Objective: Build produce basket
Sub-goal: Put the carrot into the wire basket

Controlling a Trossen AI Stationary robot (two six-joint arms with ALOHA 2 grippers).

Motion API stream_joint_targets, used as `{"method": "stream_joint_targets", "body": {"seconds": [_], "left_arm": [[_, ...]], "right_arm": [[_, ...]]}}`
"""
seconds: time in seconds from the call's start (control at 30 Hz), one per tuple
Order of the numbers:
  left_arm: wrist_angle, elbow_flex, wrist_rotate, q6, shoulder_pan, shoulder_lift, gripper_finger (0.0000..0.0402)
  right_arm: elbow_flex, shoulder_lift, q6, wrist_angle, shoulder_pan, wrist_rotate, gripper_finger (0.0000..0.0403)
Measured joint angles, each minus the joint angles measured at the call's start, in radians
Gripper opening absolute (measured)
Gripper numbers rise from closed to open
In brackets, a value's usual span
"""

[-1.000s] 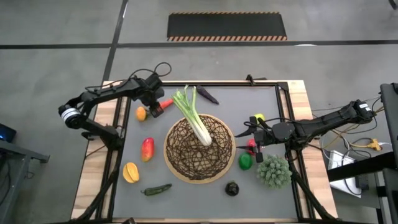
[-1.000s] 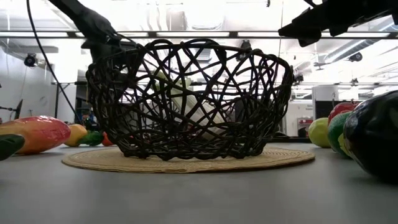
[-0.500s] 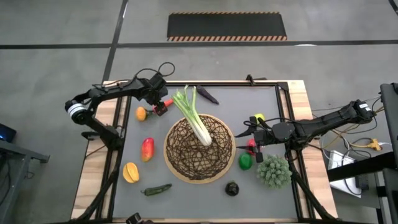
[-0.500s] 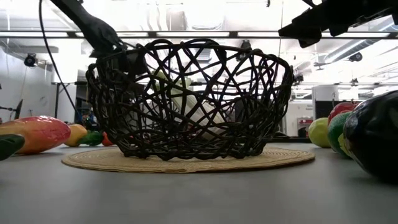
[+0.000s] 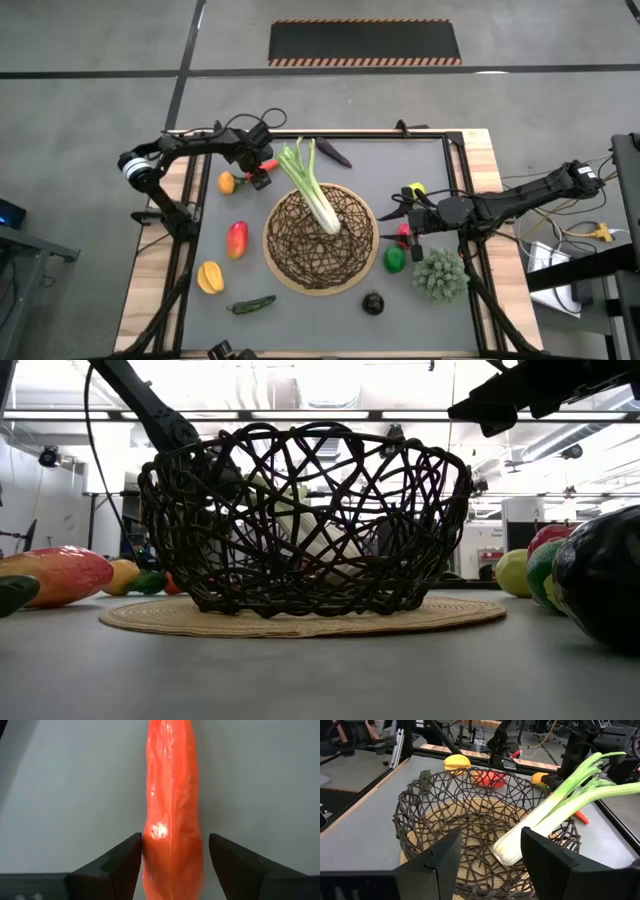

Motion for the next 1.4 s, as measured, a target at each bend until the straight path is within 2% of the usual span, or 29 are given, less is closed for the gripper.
{"method": "stream_joint_targets", "body": {"seconds": [0.13,0.37,0.73,1.07,1.23,1.3,1.4], "left_arm": [[-0.003,0.000,-0.032,0.021,0.000,-0.003,0.0179],[-0.030,0.000,-0.139,0.044,0.000,-0.029,0.0088],[-0.097,0.059,-0.334,0.023,-0.002,-0.170,0.0086],[-0.154,0.148,-0.308,-0.087,-0.052,-0.407,0.0092],[-0.195,0.204,-0.361,-0.114,-0.098,-0.508,0.0093],[-0.193,0.224,-0.323,-0.139,-0.130,-0.541,0.0093],[-0.193,0.248,-0.198,-0.168,-0.207,-0.567,0.0094]], "right_arm": [[0.000,0.000,-0.002,0.000,0.000,0.000,0.0190],[0.000,0.000,0.000,0.000,0.000,0.000,0.0190],[0.000,0.000,0.000,0.000,0.000,0.000,0.0190],[0.000,0.000,-0.008,0.000,0.000,0.001,0.0190],[0.000,0.000,-0.016,0.000,0.000,0.002,0.0190],[0.000,0.000,-0.017,0.000,0.000,0.002,0.0190],[0.000,0.000,-0.018,0.000,0.000,0.002,0.0190]]}}
